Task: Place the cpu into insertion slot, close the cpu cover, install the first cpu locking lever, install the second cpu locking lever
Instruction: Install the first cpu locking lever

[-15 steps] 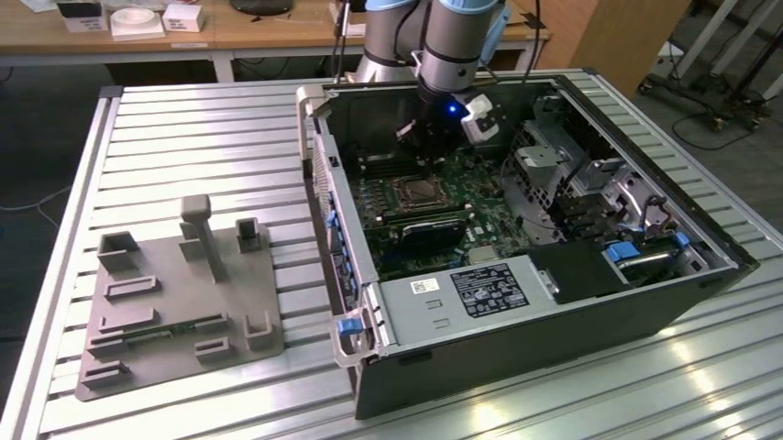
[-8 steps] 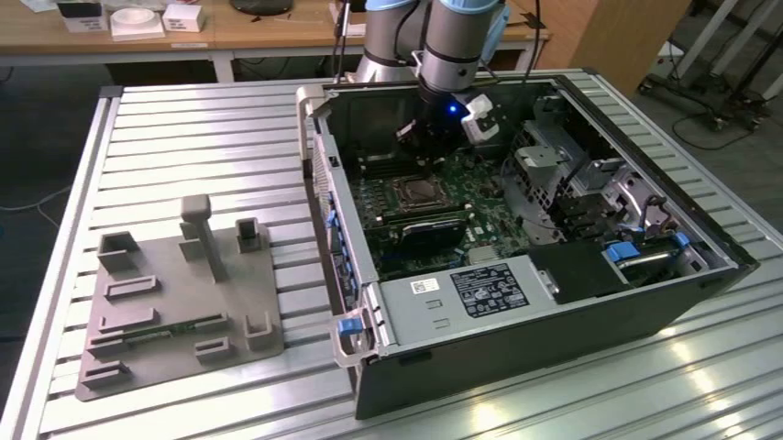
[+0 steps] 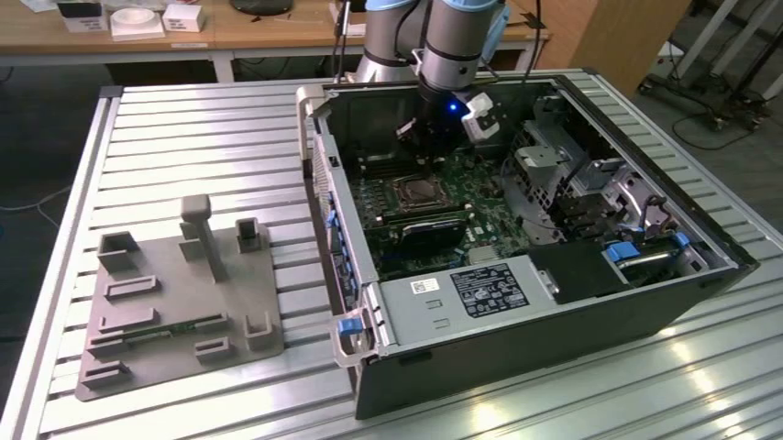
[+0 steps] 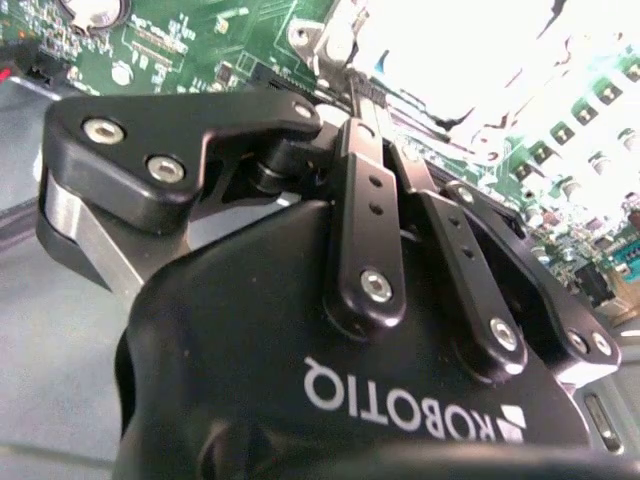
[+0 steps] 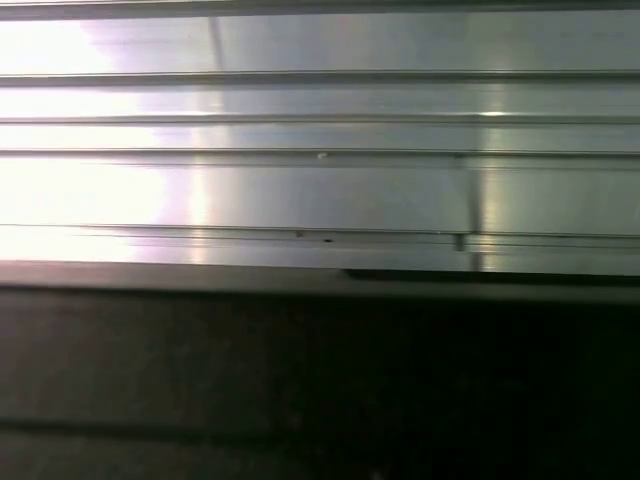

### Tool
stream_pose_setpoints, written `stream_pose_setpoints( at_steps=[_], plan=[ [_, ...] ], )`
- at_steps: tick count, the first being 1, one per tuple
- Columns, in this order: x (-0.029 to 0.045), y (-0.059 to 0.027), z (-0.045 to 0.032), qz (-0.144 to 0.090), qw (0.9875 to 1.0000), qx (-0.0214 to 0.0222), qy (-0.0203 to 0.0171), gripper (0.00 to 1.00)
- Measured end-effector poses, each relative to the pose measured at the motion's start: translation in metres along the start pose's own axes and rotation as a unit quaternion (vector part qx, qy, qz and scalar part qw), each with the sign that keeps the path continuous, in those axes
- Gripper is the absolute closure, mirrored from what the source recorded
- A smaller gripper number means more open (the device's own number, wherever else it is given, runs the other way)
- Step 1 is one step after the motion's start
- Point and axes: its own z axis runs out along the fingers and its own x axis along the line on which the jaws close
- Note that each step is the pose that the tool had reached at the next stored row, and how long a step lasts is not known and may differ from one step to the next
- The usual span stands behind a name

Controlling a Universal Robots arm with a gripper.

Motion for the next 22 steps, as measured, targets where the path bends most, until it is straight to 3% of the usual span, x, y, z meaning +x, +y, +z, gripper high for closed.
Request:
stream_pose_setpoints(
  at_steps=[22],
  plan=[
    [0.0153,0.0013,0.0000,0.000,1.0000,-0.0041,0.0024,0.89]
  ],
)
